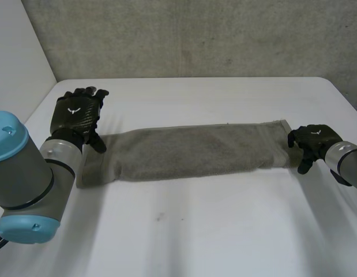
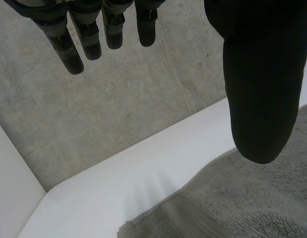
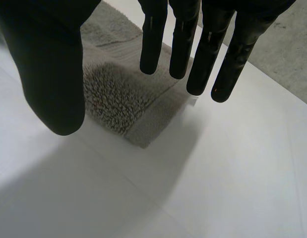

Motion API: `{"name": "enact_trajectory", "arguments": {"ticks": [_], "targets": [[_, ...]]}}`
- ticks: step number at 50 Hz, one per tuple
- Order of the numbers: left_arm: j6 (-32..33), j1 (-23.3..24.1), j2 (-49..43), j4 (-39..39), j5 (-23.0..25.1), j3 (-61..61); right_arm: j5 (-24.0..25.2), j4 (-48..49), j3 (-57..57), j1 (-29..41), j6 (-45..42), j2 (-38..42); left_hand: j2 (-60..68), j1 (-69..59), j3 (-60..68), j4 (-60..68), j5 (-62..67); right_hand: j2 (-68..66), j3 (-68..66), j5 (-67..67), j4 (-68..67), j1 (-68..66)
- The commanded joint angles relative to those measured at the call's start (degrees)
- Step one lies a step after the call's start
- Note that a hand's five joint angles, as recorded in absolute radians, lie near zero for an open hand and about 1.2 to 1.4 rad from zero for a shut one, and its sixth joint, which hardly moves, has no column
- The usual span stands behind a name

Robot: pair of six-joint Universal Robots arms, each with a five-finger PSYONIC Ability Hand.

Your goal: Fold the laundry

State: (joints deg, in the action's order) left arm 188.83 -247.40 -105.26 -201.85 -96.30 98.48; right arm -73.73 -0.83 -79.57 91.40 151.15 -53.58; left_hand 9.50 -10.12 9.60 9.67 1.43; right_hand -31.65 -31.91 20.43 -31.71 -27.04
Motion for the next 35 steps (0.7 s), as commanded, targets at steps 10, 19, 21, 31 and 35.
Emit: {"name": "enact_trajectory", "arguments": {"ticks": [10,19,21,31,35], "targets": [[0.1,0.0,-0.1,0.1,0.0,0.7,0.1,9.2,0.0,-0.1,-2.3,4.8,0.5,0.1,0.4,0.3,-1.4,-46.6,-46.4,47.9,-46.6,-51.2],[0.1,-0.2,0.1,0.0,0.0,1.0,-2.4,10.2,1.2,-2.8,-7.5,5.1,0.5,0.1,0.4,0.3,-1.4,-48.3,-48.1,49.6,-48.3,-53.0],[0.1,-0.2,0.1,0.0,0.0,1.1,-6.4,10.4,2.0,-5.0,-11.0,3.7,0.5,0.1,0.4,0.3,-1.4,-48.3,-48.1,49.6,-48.3,-53.0],[0.1,-0.1,0.4,0.1,0.0,1.1,-13.5,10.3,4.2,-7.7,-19.3,0.7,0.5,0.1,0.4,0.3,-1.4,-48.3,-48.1,49.6,-48.3,-53.0],[0.1,0.0,0.4,0.1,-0.1,1.2,-11.4,10.8,3.9,-0.6,-14.7,-5.6,0.5,0.1,0.4,0.3,-1.4,-48.3,-48.1,49.6,-48.3,-53.0]]}}
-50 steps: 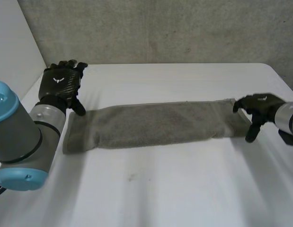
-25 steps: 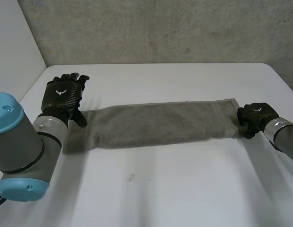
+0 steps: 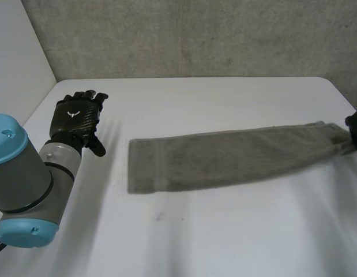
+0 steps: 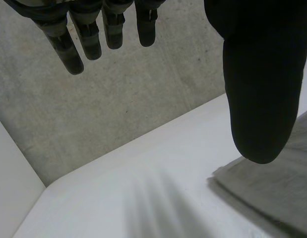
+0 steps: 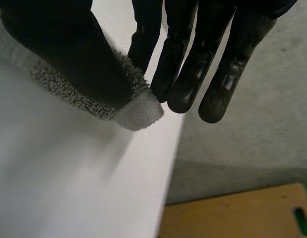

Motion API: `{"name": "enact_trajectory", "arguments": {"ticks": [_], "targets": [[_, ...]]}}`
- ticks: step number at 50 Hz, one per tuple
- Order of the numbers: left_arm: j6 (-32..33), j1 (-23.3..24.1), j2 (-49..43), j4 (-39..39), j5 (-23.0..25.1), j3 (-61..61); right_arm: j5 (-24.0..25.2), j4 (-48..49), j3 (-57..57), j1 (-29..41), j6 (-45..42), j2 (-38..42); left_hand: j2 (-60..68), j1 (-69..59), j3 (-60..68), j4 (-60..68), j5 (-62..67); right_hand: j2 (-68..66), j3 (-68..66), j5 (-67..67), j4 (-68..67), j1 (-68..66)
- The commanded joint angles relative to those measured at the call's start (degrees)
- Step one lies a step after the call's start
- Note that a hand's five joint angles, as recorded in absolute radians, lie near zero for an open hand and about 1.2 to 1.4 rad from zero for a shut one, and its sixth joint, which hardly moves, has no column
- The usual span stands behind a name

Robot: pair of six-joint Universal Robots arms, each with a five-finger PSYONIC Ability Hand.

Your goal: Fold the laundry

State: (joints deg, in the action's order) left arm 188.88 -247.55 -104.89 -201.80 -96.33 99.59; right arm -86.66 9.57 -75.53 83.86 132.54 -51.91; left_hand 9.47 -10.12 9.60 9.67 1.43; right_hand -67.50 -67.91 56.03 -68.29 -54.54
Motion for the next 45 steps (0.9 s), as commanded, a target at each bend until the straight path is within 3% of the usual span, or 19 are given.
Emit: {"name": "enact_trajectory", "arguments": {"ticks": [1,5,6,8,9,16,26,27,28,29,30,31,32,33,35,38,40,45], "targets": [[0.0,0.1,0.0,0.0,-0.1,0.1,1.6,0.4,-0.1,6.9,4.0,-7.3,0.5,0.1,0.4,0.3,-1.4,-12.5,-12.1,14.0,-11.7,-25.5],[0.0,0.1,0.1,-0.1,-0.1,0.4,6.0,4.3,-0.2,18.6,7.7,-8.6,0.5,0.1,0.4,0.3,-1.4,-12.5,-12.1,14.0,-11.7,-25.5],[0.0,0.0,0.2,-0.1,-0.2,0.4,6.0,4.3,-0.2,18.6,7.7,-8.6,0.5,0.1,0.4,0.3,-1.4,-12.5,-12.1,14.0,-11.7,-25.5],[-0.1,0.0,0.4,-0.1,-0.3,0.4,8.7,8.5,-0.2,26.4,7.4,-8.0,0.5,0.1,0.4,0.3,-1.4,-12.5,-12.1,14.0,-11.7,-25.5],[-0.1,0.0,0.7,-0.1,-0.3,0.4,8.7,8.5,-0.2,26.4,7.4,-8.0,0.5,0.1,0.4,0.3,-1.4,-12.5,-12.1,14.0,-11.7,-25.5],[-0.2,-0.5,1.7,-0.1,-0.4,0.3,15.4,15.8,0.0,42.6,5.1,-0.9,0.5,0.1,0.4,0.3,-1.4,-12.5,-12.1,14.0,-11.7,-25.5],[-0.2,-0.6,1.8,-0.1,-0.4,0.4,26.7,15.1,-0.8,50.0,2.3,8.0,0.5,0.1,0.4,0.3,-1.4,-12.5,-12.1,14.0,-11.7,-25.5],[-0.2,-0.5,1.8,-0.1,-0.4,0.5,26.7,15.1,-0.8,50.0,2.3,8.0,0.5,0.1,0.4,0.3,-1.4,-12.5,-12.1,14.0,-11.7,-25.5],[-0.2,-0.5,1.7,-0.1,-0.4,0.7,26.6,15.4,-1.0,50.2,1.2,8.3,0.5,0.1,0.4,0.3,-1.4,-3.7,-3.3,5.2,-2.9,-16.7],[-0.2,-0.5,1.7,-0.1,-0.4,0.7,25.9,15.5,-0.9,50.2,0.4,8.1,0.5,0.1,0.4,0.3,-1.4,21.7,22.1,-20.2,22.5,8.7],[-0.2,-0.4,1.5,-0.2,-0.4,0.7,25.9,15.5,-0.9,50.2,0.4,8.1,0.5,0.1,0.4,0.3,-1.4,21.9,22.3,-20.4,22.7,9.0],[-0.2,-0.4,1.5,-0.2,-0.4,0.7,24.3,15.5,-0.8,50.1,0.3,7.3,0.5,0.1,0.4,0.3,-1.4,43.7,44.1,-42.3,44.5,30.8],[-0.2,-0.3,1.4,-0.2,-0.4,0.8,22.1,15.3,-0.4,49.8,0.5,6.0,0.5,0.1,0.4,0.3,-1.4,57.5,57.9,-56.0,58.3,44.5],[-0.2,-0.1,1.1,-0.2,-0.3,0.9,22.1,15.3,-0.4,49.8,0.5,6.0,0.5,0.1,0.4,0.3,-1.4,57.5,57.9,-56.0,58.3,44.5],[-0.2,0.0,0.9,-0.2,-0.2,1.1,15.7,15.0,-1.3,49.2,2.6,1.2,0.5,0.1,0.4,0.3,-1.4,57.5,57.9,-56.0,58.3,44.5],[-0.3,0.3,0.7,-0.3,-0.1,1.5,13.1,14.9,-2.2,48.2,4.9,-1.0,0.5,0.1,0.4,0.3,-1.4,57.5,57.9,-56.0,58.3,44.5],[-0.5,0.7,0.7,-0.5,-0.1,1.6,9.2,14.8,-5.3,45.1,11.8,-5.6,0.5,0.1,0.4,0.3,-1.4,57.5,57.9,-56.0,58.3,44.5],[-2.0,2.9,0.6,-1.1,0.0,1.7,7.1,13.2,-11.4,39.8,23.1,-11.6,0.5,0.1,0.4,0.3,-1.4,57.5,57.9,-56.0,58.3,44.5]]}}
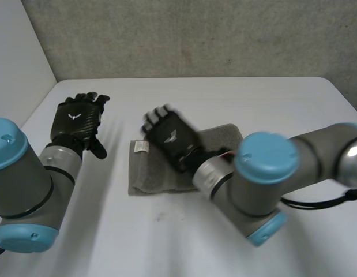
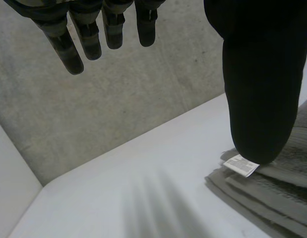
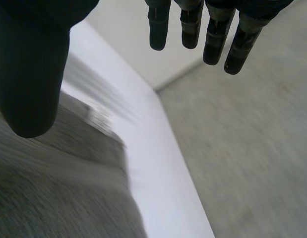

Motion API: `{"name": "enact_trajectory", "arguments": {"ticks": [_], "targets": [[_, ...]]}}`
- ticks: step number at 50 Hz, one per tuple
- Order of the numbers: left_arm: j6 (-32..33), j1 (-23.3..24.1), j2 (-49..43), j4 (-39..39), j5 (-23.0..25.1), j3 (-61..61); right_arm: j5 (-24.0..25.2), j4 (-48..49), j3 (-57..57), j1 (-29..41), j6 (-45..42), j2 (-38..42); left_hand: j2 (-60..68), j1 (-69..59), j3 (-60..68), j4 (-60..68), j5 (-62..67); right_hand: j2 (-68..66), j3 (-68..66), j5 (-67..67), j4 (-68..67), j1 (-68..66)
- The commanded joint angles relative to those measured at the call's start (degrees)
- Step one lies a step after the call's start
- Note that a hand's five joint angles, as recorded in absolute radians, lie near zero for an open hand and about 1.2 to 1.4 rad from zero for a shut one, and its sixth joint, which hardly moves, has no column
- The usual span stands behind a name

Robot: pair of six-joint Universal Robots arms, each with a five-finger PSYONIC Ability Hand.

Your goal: Fold the laundry

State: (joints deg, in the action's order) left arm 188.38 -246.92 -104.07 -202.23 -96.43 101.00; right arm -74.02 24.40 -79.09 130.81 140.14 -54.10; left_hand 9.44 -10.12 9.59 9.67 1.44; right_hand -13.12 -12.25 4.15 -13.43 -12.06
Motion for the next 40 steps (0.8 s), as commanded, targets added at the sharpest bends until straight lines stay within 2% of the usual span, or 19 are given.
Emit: {"name": "enact_trajectory", "arguments": {"ticks": [1,4,6,12,14,15,17,18,19,20,21,22,32,35,36,37,39,40], "targets": [[-2.0,2.8,-0.8,-0.8,0.1,0.3,-5.4,-3.0,-9.8,-9.5,18.5,-10.5,0.6,0.1,0.4,0.3,-1.4,3.1,2.3,-4.2,3.4,2.1],[-2.1,3.5,-3.1,-0.8,0.1,0.2,-5.3,-4.5,-11.1,-12.1,21.2,-10.8,0.6,0.1,0.4,0.3,-1.4,3.1,2.3,-4.2,3.4,2.1],[-2.1,3.8,-4.0,-0.8,0.2,0.1,-5.1,-6.8,-13.4,-16.2,24.4,-10.8,0.6,0.1,0.4,0.3,-1.4,3.1,2.3,-4.2,3.4,2.1],[-2.1,4.4,-6.7,-1.4,0.2,-0.3,-4.8,-7.5,-15.7,-20.2,24.4,-8.7,0.6,0.1,0.4,0.3,-1.4,1.0,0.1,-2.1,1.3,0.0],[-2.1,4.3,-6.8,-1.7,0.2,-0.2,-4.6,-7.3,-15.8,-22.0,23.2,-5.8,0.6,0.1,0.4,0.3,-1.4,-9.3,-10.2,8.3,-9.0,-10.4],[-2.1,4.4,-6.8,-1.8,0.2,-0.2,-4.6,-7.3,-15.8,-22.0,23.2,-5.8,0.6,0.1,0.4,0.3,-1.4,-9.4,-10.3,8.4,-9.1,-10.5],[-2.1,4.4,-6.8,-1.8,0.2,-0.1,-4.5,-7.2,-15.2,-22.9,22.5,-2.9,0.6,0.1,0.4,0.3,-1.4,-32.7,-33.6,31.7,-32.4,-33.7],[-2.1,4.3,-6.8,-1.8,0.2,0.0,-4.5,-7.2,-15.2,-22.9,22.5,-2.8,0.6,0.1,0.4,0.3,-1.4,-32.8,-33.7,31.8,-32.5,-33.8],[-2.1,4.3,-6.8,-1.8,0.2,0.0,-4.3,-7.2,-15.0,-23.2,22.1,-1.5,0.6,0.1,0.4,0.3,-1.4,-40.8,-41.7,39.8,-40.5,-41.8],[-2.1,4.3,-6.7,-1.8,0.2,0.1,-4.4,-7.3,-14.4,-23.5,21.4,-0.5,0.6,0.1,0.4,0.3,-1.4,-54.5,-55.4,53.5,-54.2,-55.6],[-2.1,4.3,-6.5,-1.8,0.1,0.2,-4.4,-7.3,-14.4,-23.5,21.4,-0.5,0.6,0.1,0.4,0.3,-1.4,-54.7,-55.5,53.6,-54.3,-55.7],[-2.1,4.3,-6.5,-1.8,0.1,0.2,-4.5,-7.3,-13.8,-23.5,20.7,-0.2,0.6,0.1,0.4,0.3,-1.4,-66.8,-67.6,65.7,-66.4,-67.8],[-2.2,4.3,-5.2,-1.8,0.1,0.3,-4.6,-6.7,-7.4,-22.6,19.5,-6.0,0.6,0.1,0.4,0.3,-1.4,-66.9,-67.7,65.8,-66.6,-67.9],[-2.3,4.1,-4.7,-1.8,0.0,0.3,-4.6,-7.0,-3.7,-19.5,19.8,-6.5,0.6,0.1,0.4,0.3,-1.4,-66.9,-67.7,65.8,-66.6,-67.9],[-2.3,4.1,-4.7,-1.8,0.0,0.3,-4.6,-7.1,-1.8,-16.0,19.4,-6.0,0.6,0.1,0.4,0.3,-1.4,-66.9,-67.7,65.8,-66.6,-67.9],[-2.3,4.0,-4.3,-1.8,-0.1,0.3,-4.6,-7.1,-1.8,-15.9,19.4,-6.0,0.6,0.1,0.4,0.3,-1.4,-66.9,-67.7,65.8,-66.6,-67.9],[-2.4,3.8,-3.8,-1.8,-0.2,0.3,-4.3,-6.9,1.0,-9.1,19.2,-5.0,0.6,0.1,0.4,0.3,-1.4,-66.9,-67.7,65.8,-66.6,-67.9],[-2.4,3.6,-3.2,-1.8,-0.2,0.3,-4.3,-6.9,1.0,-9.1,19.2,-5.0,0.6,0.1,0.4,0.3,-1.4,-66.9,-67.7,65.8,-66.6,-67.9]]}}
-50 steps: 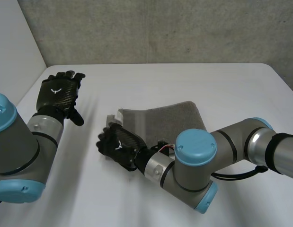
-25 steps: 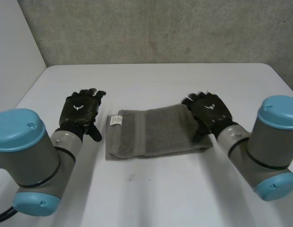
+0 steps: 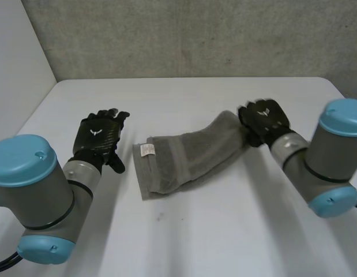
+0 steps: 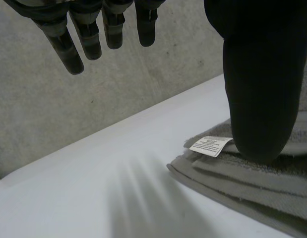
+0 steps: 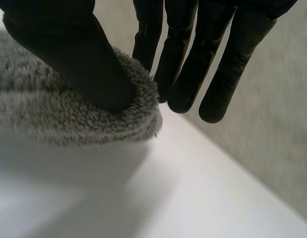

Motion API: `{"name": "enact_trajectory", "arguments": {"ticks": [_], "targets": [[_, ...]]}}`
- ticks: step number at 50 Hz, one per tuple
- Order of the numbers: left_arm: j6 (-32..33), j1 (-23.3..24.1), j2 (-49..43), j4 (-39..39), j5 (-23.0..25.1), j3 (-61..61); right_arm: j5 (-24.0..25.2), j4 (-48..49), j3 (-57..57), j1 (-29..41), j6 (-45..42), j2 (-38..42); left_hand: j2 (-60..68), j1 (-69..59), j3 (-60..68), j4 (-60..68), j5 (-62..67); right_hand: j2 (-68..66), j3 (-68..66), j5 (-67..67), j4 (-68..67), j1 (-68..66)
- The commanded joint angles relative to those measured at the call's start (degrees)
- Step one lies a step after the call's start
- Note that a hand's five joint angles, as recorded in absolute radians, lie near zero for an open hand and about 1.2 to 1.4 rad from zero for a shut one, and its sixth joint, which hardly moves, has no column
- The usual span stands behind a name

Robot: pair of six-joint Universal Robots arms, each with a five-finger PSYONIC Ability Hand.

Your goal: Fold the laundry

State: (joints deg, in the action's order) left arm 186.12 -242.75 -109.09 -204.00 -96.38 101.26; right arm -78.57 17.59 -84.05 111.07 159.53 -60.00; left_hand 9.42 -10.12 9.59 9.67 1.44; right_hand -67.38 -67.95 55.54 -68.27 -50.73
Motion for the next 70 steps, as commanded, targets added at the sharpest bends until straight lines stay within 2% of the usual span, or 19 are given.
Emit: {"name": "enact_trajectory", "arguments": {"ticks": [1,5,10,17,18,19,20,21,22,26,29,31,37,41,43,49,57,64,70], "targets": [[-0.1,-0.5,1.9,0.0,-0.2,0.0,0.3,0.2,6.8,13.4,-0.4,2.1,0.6,0.1,0.4,0.3,-1.4,-12.6,-12.1,14.5,-11.7,-29.3],[-0.2,-1.1,3.5,0.0,-0.7,0.1,1.0,0.3,7.6,18.0,-1.7,5.0,0.6,0.1,0.4,0.3,-1.4,-12.6,-12.1,14.5,-11.7,-29.3],[-0.4,-1.7,4.5,0.0,-0.8,0.3,5.0,0.2,7.5,25.2,-7.4,12.2,0.6,0.1,0.4,0.3,-1.4,-12.6,-12.1,14.5,-11.7,-29.3],[-2.0,-1.9,4.9,0.1,-0.6,0.8,4.7,0.0,7.3,26.4,-9.6,13.2,0.6,0.1,0.4,0.3,-1.4,-12.6,-12.1,14.5,-11.7,-29.3],[-2.3,-1.9,4.9,0.1,-0.6,0.8,4.7,-0.1,7.4,26.3,-9.0,11.7,0.6,0.1,0.4,0.3,-1.4,10.6,11.2,-8.8,11.5,-6.0],[-2.7,-1.8,5.0,0.1,-0.6,0.8,4.7,-0.1,7.4,26.3,-9.0,11.7,0.6,0.1,0.4,0.3,-1.4,10.9,11.4,-9.0,11.8,-5.8],[-2.7,-1.8,5.0,0.1,-0.6,0.8,4.4,-0.3,7.3,26.2,-8.1,9.2,0.6,0.1,0.4,0.3,-1.4,39.3,39.9,-37.5,40.2,22.7],[-2.9,-1.8,5.0,0.2,-0.6,0.8,4.4,-0.3,7.3,26.2,-8.1,9.2,0.6,0.1,0.4,0.3,-1.4,39.6,40.2,-37.8,40.5,23.0],[-2.9,-1.8,5.0,0.2,-0.6,0.8,3.7,-0.4,7.1,26.0,-6.7,6.5,0.6,0.1,0.4,0.3,-1.4,57.4,57.9,-55.5,58.3,40.7],[-3.3,-1.7,5.0,0.5,-0.5,0.4,-0.7,-0.6,6.4,22.1,0.4,0.0,0.6,0.1,0.4,0.3,-1.4,57.4,57.9,-55.5,58.3,40.7],[-4.3,-1.4,5.0,0.7,-0.4,0.0,-1.9,-1.0,6.2,20.4,3.7,-1.7,0.6,0.1,0.4,0.3,-1.4,57.4,57.9,-55.5,58.3,40.7],[-5.4,-1.1,5.1,0.8,-0.3,-0.5,-3.2,-3.5,6.1,18.0,9.9,-3.8,0.6,0.1,0.4,0.3,-1.4,57.4,57.9,-55.5,58.3,40.7],[-12.6,1.9,4.1,4.1,-0.2,-4.7,-2.9,-9.9,9.4,14.0,15.8,-2.1,2.1,-1.4,2.0,1.9,0.1,57.4,57.9,-55.5,58.3,40.7],[-15.1,3.6,0.9,6.9,-0.3,-7.5,-2.6,-11.9,12.1,13.3,15.8,2.0,2.1,-1.4,2.0,1.9,0.1,57.4,57.9,-55.5,58.3,40.7],[-15.3,5.4,-3.7,8.7,-0.5,-10.2,-2.2,-13.1,13.6,12.9,15.8,3.9,2.1,-1.4,2.0,1.9,0.1,57.4,57.9,-55.5,58.3,40.7],[-15.3,6.1,-10.1,9.9,-0.6,-12.3,2.5,-15.7,17.3,12.8,15.5,11.5,2.1,-1.4,2.0,1.9,0.1,57.4,57.9,-55.5,58.3,40.7],[-11.2,6.1,-16.9,9.9,-0.7,-13.6,4.6,-15.0,19.3,12.4,12.8,16.9,2.0,-1.3,1.8,1.7,0.0,57.4,57.9,-55.5,58.3,40.7],[-8.1,5.9,-14.0,10.1,-0.8,-13.7,3.4,-15.1,19.5,10.0,7.7,15.4,1.8,-1.1,1.6,1.6,-0.2,57.4,57.9,-55.5,58.3,40.7],[-7.9,5.9,-3.9,11.4,-0.7,-14.9,2.0,-15.5,18.8,7.6,6.4,6.0,1.8,-1.1,1.6,1.6,-0.2,57.4,57.9,-55.5,58.3,40.7]]}}
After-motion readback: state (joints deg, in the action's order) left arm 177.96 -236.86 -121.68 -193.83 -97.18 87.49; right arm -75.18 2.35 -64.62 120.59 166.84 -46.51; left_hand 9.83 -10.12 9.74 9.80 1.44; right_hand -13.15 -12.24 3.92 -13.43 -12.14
